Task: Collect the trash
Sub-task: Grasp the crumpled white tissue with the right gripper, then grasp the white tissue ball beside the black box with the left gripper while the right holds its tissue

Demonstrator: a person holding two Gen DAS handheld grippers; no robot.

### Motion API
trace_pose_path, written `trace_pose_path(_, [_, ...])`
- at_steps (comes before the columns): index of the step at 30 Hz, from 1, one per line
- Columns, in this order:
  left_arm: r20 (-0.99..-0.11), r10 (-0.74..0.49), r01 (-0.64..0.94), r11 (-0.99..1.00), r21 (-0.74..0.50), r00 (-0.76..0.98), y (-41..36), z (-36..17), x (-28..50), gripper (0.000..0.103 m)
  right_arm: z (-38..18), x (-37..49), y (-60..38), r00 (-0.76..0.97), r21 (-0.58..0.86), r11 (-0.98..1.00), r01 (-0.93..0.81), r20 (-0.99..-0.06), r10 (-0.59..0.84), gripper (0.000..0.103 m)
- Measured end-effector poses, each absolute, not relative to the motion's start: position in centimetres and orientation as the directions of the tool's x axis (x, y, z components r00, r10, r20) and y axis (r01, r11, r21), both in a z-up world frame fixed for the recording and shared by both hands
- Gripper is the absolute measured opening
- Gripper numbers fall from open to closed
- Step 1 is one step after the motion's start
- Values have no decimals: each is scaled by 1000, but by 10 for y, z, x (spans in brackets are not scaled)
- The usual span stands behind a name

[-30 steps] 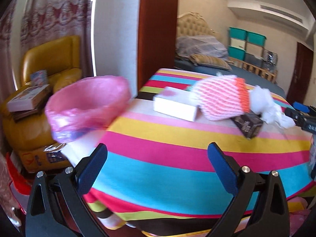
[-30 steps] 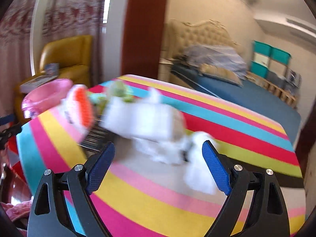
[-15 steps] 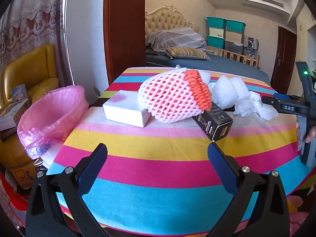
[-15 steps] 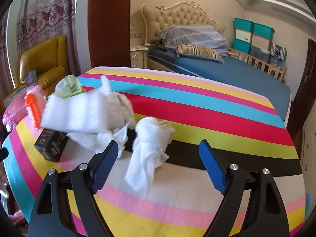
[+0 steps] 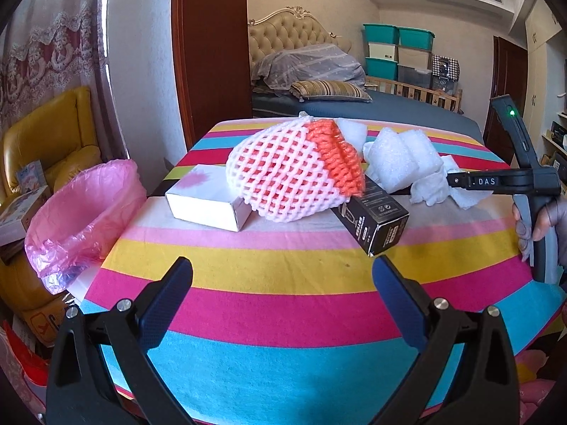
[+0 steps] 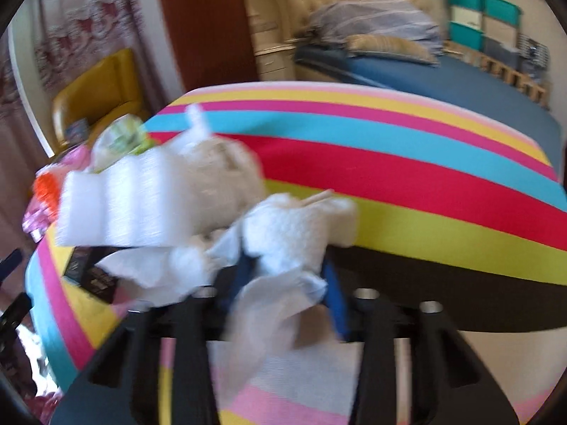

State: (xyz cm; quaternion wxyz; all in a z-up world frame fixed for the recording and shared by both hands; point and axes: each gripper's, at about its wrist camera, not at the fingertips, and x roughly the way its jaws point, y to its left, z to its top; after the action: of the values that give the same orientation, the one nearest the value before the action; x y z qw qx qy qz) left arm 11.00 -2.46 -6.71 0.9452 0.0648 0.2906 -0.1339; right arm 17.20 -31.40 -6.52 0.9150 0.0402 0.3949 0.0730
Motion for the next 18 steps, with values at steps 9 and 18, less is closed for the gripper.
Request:
trace_pose_path(9, [-563, -223, 300, 953, 46, 796, -25, -64, 103, 98, -60, 122, -266, 636, 206, 937, -281, -691, 343, 27])
trace_pose_path(18, [-566, -323, 415, 909, 38, 759, -58, -62, 94, 98, -47, 85, -277, 689, 162, 959, -234, -668, 281, 27])
